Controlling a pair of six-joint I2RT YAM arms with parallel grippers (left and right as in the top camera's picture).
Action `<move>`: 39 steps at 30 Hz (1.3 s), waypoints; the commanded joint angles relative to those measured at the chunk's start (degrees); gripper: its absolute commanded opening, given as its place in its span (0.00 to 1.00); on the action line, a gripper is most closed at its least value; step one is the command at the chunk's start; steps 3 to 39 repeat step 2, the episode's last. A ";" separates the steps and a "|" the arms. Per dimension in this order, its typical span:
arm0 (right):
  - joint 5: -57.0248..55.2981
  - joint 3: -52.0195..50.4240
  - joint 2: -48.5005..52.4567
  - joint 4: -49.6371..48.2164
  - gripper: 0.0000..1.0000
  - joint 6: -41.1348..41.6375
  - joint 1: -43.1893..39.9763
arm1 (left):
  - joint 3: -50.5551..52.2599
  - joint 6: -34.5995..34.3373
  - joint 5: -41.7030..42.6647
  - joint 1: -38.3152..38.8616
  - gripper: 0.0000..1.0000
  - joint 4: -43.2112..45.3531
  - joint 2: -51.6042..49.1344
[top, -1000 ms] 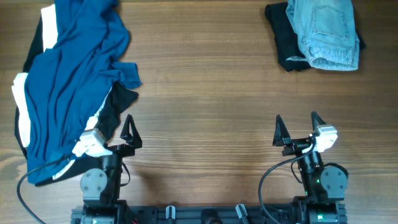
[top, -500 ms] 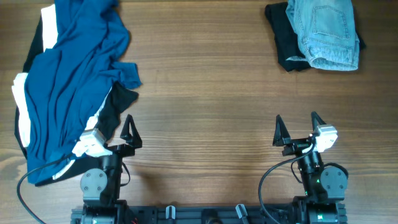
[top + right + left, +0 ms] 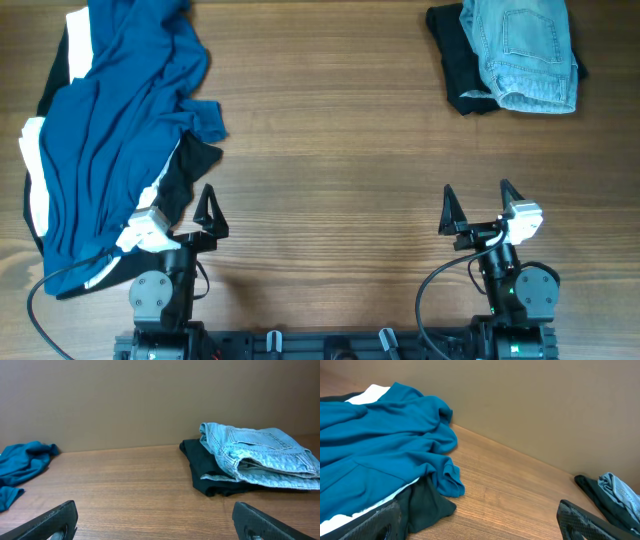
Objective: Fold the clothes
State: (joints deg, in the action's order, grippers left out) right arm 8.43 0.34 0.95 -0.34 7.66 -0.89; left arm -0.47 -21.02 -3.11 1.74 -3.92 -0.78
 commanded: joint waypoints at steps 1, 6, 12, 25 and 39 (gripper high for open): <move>-0.76 -0.04 0.22 -0.22 1.00 0.22 0.33 | 0.15 1.29 0.70 -0.42 1.00 -0.07 0.61; -0.76 -0.04 0.22 -0.22 1.00 0.22 0.33 | 0.15 1.29 0.70 -0.42 1.00 -0.04 0.61; -0.76 -0.04 0.22 -0.22 1.00 0.22 0.33 | 0.15 1.29 0.70 -0.42 1.00 -0.04 0.61; -0.76 -0.04 0.22 -0.22 1.00 0.22 0.33 | 0.15 1.29 0.70 -0.42 1.00 -0.04 0.61; -0.76 -0.04 0.22 -0.22 1.00 0.22 0.33 | 0.15 1.29 0.70 -0.42 1.00 -0.04 0.61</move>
